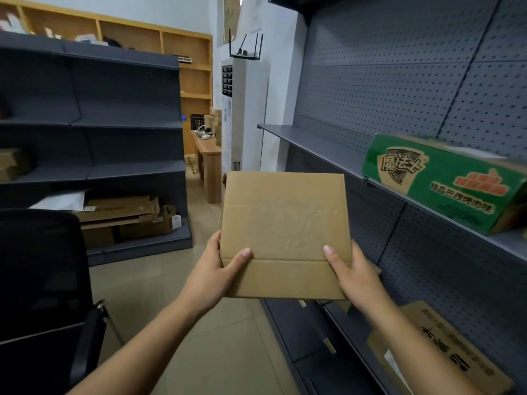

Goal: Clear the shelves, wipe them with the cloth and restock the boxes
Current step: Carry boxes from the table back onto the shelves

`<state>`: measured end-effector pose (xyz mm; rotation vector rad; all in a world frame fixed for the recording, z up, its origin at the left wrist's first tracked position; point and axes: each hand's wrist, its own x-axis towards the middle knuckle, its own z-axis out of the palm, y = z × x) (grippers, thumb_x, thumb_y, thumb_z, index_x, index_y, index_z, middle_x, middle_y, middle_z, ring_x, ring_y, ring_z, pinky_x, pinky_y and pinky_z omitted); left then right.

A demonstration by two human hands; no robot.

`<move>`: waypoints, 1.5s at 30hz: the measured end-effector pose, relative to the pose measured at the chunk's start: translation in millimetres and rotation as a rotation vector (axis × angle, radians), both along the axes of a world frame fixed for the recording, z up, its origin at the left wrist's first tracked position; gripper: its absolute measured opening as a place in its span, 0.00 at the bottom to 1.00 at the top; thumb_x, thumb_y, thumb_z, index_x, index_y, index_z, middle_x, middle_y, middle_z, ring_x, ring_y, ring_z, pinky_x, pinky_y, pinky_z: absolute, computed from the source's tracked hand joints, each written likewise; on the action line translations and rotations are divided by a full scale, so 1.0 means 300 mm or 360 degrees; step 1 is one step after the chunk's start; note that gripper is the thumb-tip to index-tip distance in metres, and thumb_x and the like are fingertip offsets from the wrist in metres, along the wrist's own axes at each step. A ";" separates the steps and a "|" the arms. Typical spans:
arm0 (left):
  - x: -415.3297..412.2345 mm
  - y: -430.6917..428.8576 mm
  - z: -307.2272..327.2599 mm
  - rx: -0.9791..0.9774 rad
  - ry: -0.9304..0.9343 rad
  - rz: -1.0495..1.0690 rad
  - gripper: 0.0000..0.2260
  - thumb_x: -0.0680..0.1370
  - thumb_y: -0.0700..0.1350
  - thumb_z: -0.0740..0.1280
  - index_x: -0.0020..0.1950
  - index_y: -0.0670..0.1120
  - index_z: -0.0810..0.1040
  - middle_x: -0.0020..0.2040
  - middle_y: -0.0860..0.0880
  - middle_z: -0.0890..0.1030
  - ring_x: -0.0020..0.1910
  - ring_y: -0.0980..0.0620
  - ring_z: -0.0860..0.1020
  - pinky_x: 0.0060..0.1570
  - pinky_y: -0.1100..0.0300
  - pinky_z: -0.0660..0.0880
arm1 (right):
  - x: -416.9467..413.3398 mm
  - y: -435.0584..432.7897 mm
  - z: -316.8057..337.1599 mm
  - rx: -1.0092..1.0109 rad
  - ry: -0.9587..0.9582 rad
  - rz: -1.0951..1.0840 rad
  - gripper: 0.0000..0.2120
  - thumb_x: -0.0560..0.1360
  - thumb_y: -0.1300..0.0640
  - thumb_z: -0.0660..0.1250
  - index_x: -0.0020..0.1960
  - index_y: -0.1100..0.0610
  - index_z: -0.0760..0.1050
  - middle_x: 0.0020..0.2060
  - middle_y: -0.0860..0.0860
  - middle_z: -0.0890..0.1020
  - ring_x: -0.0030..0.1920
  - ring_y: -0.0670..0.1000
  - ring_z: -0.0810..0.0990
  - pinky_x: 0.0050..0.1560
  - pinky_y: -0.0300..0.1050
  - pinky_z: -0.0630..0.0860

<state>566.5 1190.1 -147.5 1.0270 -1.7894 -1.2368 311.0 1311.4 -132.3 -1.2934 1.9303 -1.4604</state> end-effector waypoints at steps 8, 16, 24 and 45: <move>-0.142 -0.313 0.006 -0.0028 -0.0035 -0.0011 0.41 0.69 0.72 0.67 0.77 0.61 0.57 0.63 0.59 0.76 0.59 0.56 0.78 0.59 0.46 0.79 | -0.158 -0.311 -0.001 0.0029 0.0104 -0.0088 0.21 0.80 0.42 0.64 0.71 0.44 0.67 0.57 0.39 0.77 0.53 0.34 0.74 0.48 0.29 0.68; -0.377 -0.627 0.042 -0.0056 -0.0005 0.0032 0.37 0.72 0.68 0.67 0.77 0.60 0.59 0.62 0.60 0.75 0.58 0.57 0.78 0.57 0.49 0.80 | -0.383 -0.641 0.037 0.0000 0.0141 -0.0141 0.26 0.78 0.39 0.65 0.73 0.49 0.69 0.62 0.48 0.79 0.59 0.49 0.78 0.55 0.46 0.74; -0.560 -0.896 0.125 -0.0117 0.0079 -0.0027 0.32 0.74 0.66 0.67 0.74 0.62 0.59 0.62 0.60 0.75 0.58 0.56 0.78 0.54 0.54 0.79 | -0.558 -0.907 0.109 -0.0005 0.0243 -0.0181 0.29 0.77 0.35 0.62 0.73 0.47 0.68 0.63 0.50 0.77 0.60 0.51 0.78 0.54 0.48 0.75; -1.067 -1.686 0.298 -0.0347 0.0205 -0.0655 0.29 0.77 0.65 0.66 0.75 0.59 0.63 0.58 0.67 0.75 0.55 0.66 0.77 0.53 0.64 0.75 | -0.737 -1.346 0.309 -0.0156 0.0209 -0.0884 0.26 0.81 0.38 0.61 0.76 0.44 0.63 0.66 0.45 0.74 0.62 0.46 0.74 0.61 0.44 0.70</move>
